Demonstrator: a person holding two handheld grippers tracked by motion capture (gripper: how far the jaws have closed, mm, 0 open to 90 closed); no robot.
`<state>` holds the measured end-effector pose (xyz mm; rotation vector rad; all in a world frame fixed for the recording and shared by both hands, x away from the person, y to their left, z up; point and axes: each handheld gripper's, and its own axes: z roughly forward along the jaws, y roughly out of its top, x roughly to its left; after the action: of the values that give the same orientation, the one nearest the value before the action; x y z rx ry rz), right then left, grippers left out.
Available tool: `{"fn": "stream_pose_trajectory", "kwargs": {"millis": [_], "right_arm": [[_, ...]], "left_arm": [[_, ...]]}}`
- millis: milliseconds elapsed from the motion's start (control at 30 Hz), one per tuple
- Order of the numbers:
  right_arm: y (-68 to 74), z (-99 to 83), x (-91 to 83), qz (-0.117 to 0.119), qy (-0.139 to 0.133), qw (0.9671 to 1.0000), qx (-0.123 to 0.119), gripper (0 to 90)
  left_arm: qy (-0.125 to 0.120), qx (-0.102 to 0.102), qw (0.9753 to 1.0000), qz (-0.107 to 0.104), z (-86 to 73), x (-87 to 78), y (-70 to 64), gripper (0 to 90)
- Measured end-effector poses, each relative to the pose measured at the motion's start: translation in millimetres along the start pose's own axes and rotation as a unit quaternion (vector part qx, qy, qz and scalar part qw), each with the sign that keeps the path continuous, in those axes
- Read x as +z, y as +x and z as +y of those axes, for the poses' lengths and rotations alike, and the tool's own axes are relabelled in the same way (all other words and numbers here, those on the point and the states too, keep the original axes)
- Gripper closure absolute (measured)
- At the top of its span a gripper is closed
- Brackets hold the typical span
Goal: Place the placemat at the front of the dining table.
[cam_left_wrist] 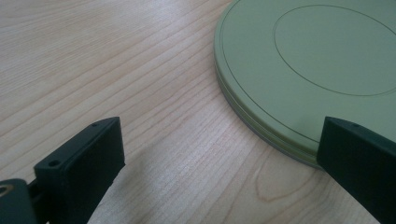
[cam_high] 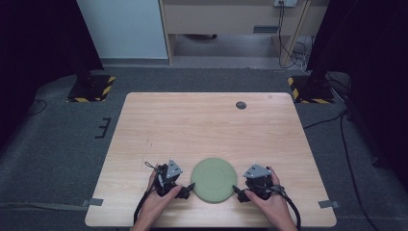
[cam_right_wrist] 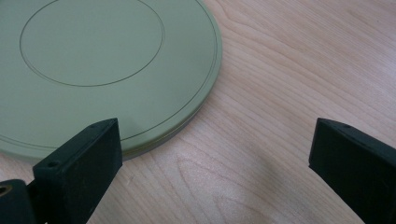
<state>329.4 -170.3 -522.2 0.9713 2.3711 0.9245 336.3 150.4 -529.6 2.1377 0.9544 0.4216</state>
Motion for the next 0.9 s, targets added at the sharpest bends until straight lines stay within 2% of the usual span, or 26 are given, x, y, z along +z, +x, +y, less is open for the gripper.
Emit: {"fn": "stream_pose_trajectory", "kwargs": {"millis": [600,900], "right_arm": [[-1.8,1.5,2.8,-0.014,-0.004,0.9999,0.007,2.1],[-2.9,2.4,4.5,-0.017,-0.004,0.9998,0.010,1.8]], "left_arm": [[-0.004,-0.002,0.9999,0.017,3.4,3.4,0.6,0.0],[-0.004,-0.005,0.9998,0.017,4.7,5.2,3.6,0.0]]}}
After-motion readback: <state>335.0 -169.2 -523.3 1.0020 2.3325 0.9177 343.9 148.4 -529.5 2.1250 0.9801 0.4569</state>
